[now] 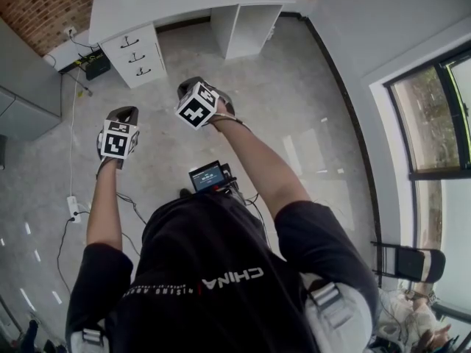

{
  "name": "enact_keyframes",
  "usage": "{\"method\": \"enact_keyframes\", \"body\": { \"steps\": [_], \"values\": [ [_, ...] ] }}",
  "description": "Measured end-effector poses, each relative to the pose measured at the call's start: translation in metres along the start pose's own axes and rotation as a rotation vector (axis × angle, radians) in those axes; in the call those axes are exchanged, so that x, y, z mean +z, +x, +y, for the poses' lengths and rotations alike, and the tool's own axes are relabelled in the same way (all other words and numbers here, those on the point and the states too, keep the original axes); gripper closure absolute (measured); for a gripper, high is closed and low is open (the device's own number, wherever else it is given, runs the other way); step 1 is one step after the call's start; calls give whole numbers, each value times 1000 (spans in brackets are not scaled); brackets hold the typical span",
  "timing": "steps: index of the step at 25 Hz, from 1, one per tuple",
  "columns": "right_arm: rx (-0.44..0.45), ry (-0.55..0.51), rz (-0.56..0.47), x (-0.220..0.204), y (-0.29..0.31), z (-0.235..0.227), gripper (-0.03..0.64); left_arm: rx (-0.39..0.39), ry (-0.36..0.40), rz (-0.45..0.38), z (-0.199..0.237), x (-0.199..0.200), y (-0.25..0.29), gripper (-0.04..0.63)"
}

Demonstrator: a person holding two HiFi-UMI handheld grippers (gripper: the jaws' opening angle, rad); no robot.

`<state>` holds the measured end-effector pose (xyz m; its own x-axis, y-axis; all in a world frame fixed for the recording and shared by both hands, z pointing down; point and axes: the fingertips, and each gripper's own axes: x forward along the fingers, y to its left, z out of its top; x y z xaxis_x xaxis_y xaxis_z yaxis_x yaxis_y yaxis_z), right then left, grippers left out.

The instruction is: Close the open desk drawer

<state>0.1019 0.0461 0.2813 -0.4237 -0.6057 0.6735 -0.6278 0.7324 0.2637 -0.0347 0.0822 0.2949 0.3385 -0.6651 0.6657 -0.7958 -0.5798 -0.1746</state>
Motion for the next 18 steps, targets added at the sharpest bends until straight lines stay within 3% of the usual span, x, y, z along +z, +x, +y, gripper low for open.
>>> {"method": "enact_keyframes", "body": {
  "steps": [18],
  "values": [
    [-20, 18, -25, 7, 2, -6, 601, 21, 9, -57, 4, 24, 4, 583]
  ]
}}
